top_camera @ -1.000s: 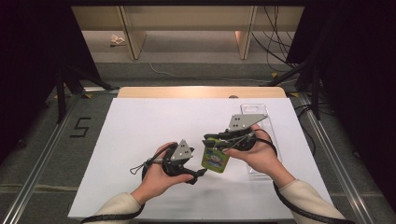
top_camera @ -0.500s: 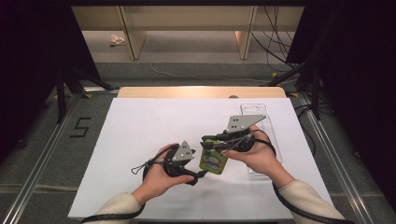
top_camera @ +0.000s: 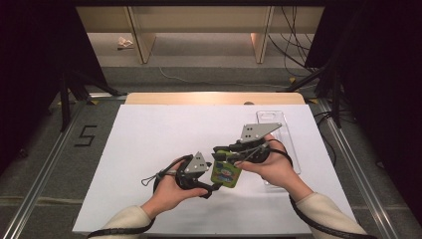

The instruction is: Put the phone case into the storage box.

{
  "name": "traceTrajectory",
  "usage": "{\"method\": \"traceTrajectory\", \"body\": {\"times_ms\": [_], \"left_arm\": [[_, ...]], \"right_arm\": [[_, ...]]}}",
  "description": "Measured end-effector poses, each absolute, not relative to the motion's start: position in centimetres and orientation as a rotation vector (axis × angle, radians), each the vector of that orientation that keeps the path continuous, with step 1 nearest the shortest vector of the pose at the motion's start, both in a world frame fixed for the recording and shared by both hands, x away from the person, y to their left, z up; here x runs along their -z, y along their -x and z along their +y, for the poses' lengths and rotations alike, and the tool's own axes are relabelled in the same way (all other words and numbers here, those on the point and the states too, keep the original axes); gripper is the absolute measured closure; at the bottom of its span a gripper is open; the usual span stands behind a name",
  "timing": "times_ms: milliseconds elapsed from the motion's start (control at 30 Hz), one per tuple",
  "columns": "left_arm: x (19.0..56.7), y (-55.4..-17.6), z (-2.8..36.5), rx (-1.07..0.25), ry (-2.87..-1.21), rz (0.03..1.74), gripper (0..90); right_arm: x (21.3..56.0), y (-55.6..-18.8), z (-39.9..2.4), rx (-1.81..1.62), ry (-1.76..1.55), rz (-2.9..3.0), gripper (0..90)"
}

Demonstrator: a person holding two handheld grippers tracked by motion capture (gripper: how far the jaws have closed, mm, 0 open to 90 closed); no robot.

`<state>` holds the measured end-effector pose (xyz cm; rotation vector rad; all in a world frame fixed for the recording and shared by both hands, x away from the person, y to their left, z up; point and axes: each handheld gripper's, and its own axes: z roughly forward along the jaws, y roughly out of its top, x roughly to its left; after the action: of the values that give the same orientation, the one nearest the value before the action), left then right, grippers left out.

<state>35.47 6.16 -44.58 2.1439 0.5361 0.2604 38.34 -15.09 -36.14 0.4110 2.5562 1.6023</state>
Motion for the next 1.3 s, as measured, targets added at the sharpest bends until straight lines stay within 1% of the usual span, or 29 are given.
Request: {"method": "traceTrajectory", "body": {"times_ms": [133,567,700,733,833,867,933,1067,1133,1300], "left_arm": [[44.70,-35.52,6.16,-0.266,-2.153,0.532,28.8],[44.71,-35.54,6.03,-0.223,-2.142,0.504,41.4],[44.66,-35.60,6.11,-0.204,-2.130,0.499,49.0],[44.63,-35.62,6.12,-0.202,-2.127,0.497,49.0],[44.56,-35.62,6.15,-0.194,-2.120,0.493,53.9],[44.55,-35.62,6.15,-0.194,-2.116,0.489,57.3],[44.51,-35.61,6.17,-0.193,-2.117,0.483,58.2],[44.34,-35.67,6.40,-0.199,-2.112,0.471,65.7],[44.29,-35.70,6.46,-0.195,-2.111,0.469,66.7],[44.15,-35.70,6.59,-0.198,-2.113,0.467,72.5]], "right_arm": [[36.16,-38.35,-15.08,-1.603,-0.411,2.557,77.5],[36.34,-38.31,-14.90,-1.620,-0.416,2.567,77.5],[36.30,-38.31,-14.94,-1.626,-0.416,2.564,77.6],[36.30,-38.31,-14.94,-1.626,-0.416,2.564,77.6],[36.26,-38.33,-14.97,-1.631,-0.420,2.559,77.6],[36.27,-38.35,-14.98,-1.633,-0.424,2.556,77.6],[36.28,-38.36,-14.99,-1.636,-0.427,2.556,77.6],[36.19,-38.37,-15.07,-1.646,-0.430,2.555,77.5],[36.17,-38.36,-15.07,-1.650,-0.429,2.551,77.5],[36.11,-38.33,-15.07,-1.667,-0.431,2.547,77.5]]}}
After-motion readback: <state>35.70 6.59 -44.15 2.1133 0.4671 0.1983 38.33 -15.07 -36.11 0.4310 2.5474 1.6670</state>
